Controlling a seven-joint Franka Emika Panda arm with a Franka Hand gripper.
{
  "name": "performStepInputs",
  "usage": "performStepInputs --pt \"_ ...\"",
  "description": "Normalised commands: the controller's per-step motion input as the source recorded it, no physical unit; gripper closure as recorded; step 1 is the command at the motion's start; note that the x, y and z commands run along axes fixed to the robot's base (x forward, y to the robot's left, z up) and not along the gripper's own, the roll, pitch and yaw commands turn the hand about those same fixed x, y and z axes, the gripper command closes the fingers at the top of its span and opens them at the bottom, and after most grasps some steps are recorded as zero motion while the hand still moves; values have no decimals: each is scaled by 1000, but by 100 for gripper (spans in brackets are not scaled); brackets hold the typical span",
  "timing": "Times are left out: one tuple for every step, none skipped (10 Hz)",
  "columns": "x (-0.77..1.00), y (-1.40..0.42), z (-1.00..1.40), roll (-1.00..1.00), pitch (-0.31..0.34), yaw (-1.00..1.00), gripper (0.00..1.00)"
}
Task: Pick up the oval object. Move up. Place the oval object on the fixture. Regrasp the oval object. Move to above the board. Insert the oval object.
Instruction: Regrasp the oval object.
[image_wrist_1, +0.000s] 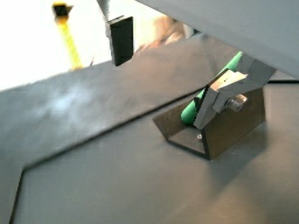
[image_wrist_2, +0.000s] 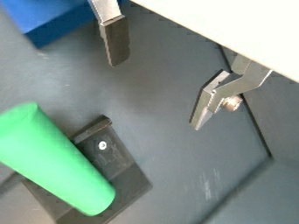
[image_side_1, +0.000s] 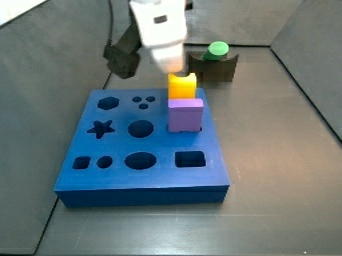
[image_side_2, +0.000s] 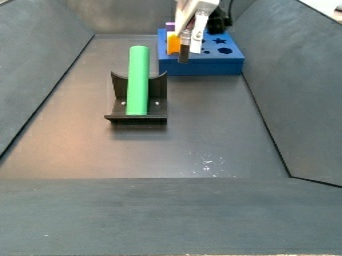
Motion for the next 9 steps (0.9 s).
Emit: performStepInputs --pt "7 -12 -35 559 604 -560 0" --pt "22 -11 -33 435 686 -401 0" --pt "59 -4 -24 283 723 -120 0" --pt "56 -20 -26 236 702 63 0" --pt "63 -42 -4 189 641 254 0" --pt "66 -44 0 169 593 324 0" --pt "71 -42 -12 139 399 444 0" --pt "69 -43 -12 128 316 469 0" --pt "65 -43 -10 109 199 467 0"
